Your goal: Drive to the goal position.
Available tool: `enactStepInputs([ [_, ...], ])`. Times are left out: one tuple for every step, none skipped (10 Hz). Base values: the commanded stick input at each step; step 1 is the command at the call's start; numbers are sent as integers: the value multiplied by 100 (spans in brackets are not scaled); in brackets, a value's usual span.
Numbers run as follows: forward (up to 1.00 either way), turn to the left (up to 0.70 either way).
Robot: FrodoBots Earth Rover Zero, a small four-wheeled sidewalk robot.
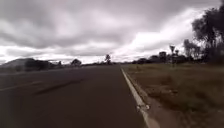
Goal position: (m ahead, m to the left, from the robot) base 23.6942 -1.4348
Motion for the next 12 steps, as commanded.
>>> enactStepInputs([
  [85,-11],
  [85,-14],
  [85,-1],
  [85,0],
  [85,-3],
  [85,-25],
  [85,-29],
  [85,-29],
  [85,-6],
  [85,0],
  [85,-16],
  [85,-28],
])
